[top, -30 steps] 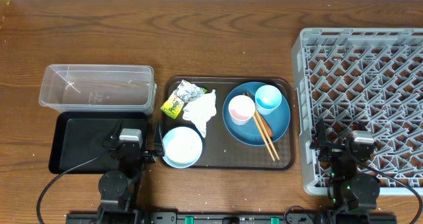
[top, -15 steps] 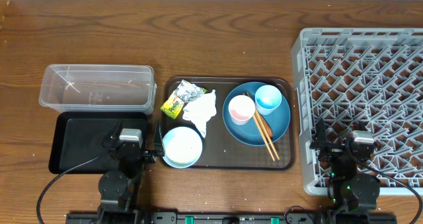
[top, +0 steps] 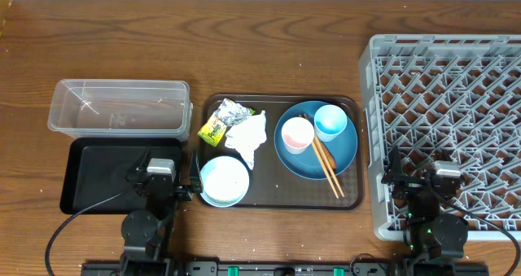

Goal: Sort waste into correct bins and load items into the dishwasher rack

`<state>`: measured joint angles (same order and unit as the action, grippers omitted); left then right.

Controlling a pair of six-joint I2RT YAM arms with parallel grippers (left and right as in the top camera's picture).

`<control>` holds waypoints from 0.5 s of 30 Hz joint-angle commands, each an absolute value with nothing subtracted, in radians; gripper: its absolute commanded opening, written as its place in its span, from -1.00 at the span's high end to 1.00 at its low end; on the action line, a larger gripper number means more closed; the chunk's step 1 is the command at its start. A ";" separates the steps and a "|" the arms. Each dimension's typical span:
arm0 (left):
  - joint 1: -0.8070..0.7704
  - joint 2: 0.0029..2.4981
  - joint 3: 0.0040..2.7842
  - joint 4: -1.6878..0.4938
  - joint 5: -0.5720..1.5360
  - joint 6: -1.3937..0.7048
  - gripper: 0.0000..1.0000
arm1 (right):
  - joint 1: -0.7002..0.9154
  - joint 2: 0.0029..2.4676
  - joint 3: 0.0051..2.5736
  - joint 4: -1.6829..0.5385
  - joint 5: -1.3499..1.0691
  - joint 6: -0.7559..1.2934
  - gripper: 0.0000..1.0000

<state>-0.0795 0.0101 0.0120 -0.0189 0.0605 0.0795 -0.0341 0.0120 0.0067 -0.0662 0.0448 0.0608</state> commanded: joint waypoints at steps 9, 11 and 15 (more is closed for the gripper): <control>-0.075 0.004 0.004 -0.064 0.070 0.086 -0.96 | -0.014 0.005 0.006 -0.070 0.052 0.070 -0.98; -0.075 0.004 0.004 -0.064 0.070 0.086 -0.96 | -0.014 0.005 0.006 -0.070 0.052 0.070 -0.98; -0.075 0.004 0.004 -0.030 0.073 0.081 -0.96 | -0.014 0.005 0.006 -0.070 0.052 0.070 -0.99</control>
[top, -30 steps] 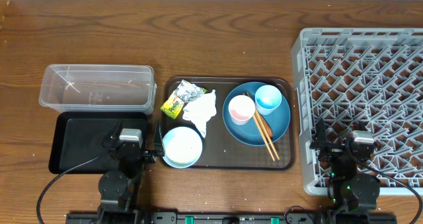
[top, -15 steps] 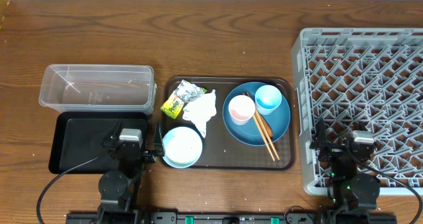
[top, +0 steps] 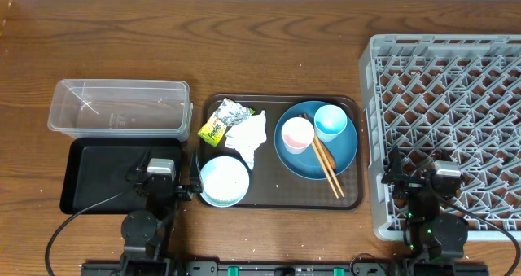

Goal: Sort waste into correct bins and load items into the dishwasher rack

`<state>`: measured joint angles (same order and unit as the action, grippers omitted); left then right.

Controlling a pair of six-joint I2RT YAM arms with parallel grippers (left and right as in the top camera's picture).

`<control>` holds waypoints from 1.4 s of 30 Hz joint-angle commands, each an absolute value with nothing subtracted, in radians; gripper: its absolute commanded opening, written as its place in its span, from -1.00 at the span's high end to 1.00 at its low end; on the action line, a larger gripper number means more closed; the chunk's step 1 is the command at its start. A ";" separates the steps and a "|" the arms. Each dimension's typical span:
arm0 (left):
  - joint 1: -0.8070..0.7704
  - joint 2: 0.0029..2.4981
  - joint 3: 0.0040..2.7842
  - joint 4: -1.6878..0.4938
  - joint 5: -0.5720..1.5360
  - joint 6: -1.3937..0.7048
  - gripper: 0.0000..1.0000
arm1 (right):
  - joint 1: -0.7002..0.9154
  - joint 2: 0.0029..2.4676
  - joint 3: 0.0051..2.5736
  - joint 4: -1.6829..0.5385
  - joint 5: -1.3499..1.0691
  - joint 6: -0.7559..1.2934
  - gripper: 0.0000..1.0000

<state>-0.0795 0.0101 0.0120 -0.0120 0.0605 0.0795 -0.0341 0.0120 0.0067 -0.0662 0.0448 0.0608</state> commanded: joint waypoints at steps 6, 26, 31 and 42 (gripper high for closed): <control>-0.075 0.004 0.004 0.077 0.321 0.013 -0.96 | -0.014 0.005 0.006 -0.070 0.052 0.070 -0.98; -0.075 0.564 1.092 -0.347 0.713 -0.245 -0.96 | -0.014 0.005 0.005 -0.070 0.052 0.070 -0.98; -0.075 0.918 1.560 -1.009 0.688 -0.039 -0.96 | -0.014 0.005 0.005 -0.070 0.052 0.070 -0.98; -0.075 1.319 1.815 -1.503 0.555 -0.030 -0.96 | -0.014 0.005 0.006 -0.070 0.052 0.070 -0.98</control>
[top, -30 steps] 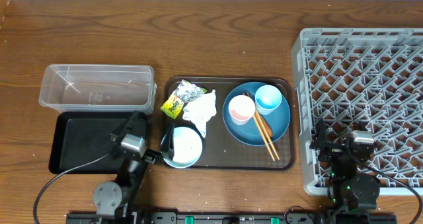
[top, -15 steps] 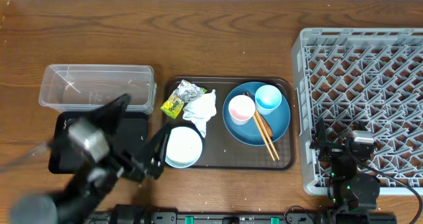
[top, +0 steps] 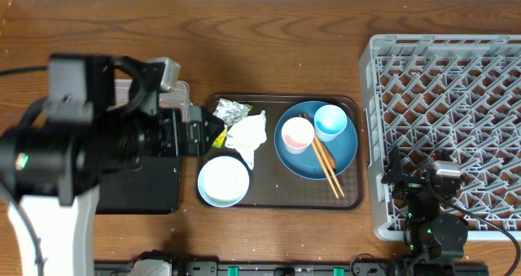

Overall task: Sort waste into correct bins and load items into the dishwasher rack
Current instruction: 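Move the left gripper over the white tissue on the brown tray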

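Observation:
A brown tray (top: 269, 190) holds a crumpled foil wrapper (top: 230, 111), a white napkin (top: 248, 133), a small white bowl (top: 224, 181) and a blue plate (top: 343, 152). On the plate are a pink-white cup (top: 297, 135), a light blue cup (top: 330, 121) and chopsticks (top: 330, 172). My left arm is raised high and fills the left of the view. Its gripper (top: 212, 134) hangs over the tray's left edge beside the napkin, and what lies under it is hidden. My right gripper (top: 396, 178) rests at the near left corner of the grey dishwasher rack (top: 456, 81).
A black bin (top: 155, 190) lies left of the tray, partly under my left arm. Only a corner of a clear plastic bin (top: 181, 89) shows behind the arm. The rack takes up the right side of the table.
My left arm has risen from its rest near the table's front edge. It now reaches over both bins to the tray's left edge, hiding the yellow packet. The right arm has not moved.
At both earlier moments the two arms rested at the front edge, and a yellow packet lay on the tray between the foil and the bowl. Now the left gripper is over that spot. The tray's other things have not moved.

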`<state>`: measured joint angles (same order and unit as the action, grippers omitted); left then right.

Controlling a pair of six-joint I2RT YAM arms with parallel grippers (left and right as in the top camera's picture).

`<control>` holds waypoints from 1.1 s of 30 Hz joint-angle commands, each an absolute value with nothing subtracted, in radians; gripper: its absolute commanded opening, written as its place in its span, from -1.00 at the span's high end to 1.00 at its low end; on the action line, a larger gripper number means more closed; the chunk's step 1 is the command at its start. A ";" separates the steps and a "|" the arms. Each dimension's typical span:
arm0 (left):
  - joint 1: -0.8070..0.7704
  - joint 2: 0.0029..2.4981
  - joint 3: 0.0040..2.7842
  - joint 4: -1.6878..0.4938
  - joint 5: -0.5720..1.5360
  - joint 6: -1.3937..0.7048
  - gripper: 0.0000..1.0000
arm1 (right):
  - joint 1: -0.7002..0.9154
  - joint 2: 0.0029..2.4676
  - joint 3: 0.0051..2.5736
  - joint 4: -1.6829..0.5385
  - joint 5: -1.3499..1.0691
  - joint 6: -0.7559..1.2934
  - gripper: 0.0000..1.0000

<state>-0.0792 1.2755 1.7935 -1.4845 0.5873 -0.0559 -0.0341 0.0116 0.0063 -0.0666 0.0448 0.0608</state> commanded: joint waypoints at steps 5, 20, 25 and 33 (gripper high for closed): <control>-0.075 1.425 1.814 -1.504 0.556 -0.030 -0.96 | -0.014 0.005 0.006 -0.070 0.052 0.070 -0.99; -0.075 1.632 1.814 -1.477 0.556 -0.031 -0.96 | -0.014 0.005 0.006 -0.070 0.052 0.070 -0.98; -0.078 1.645 1.806 -1.554 0.555 -0.035 -0.96 | -0.014 0.005 0.006 -0.070 0.052 0.070 -0.98; -0.080 1.618 1.803 -1.618 0.432 -0.142 -0.96 | -0.014 0.005 0.005 -0.070 0.052 0.070 -0.99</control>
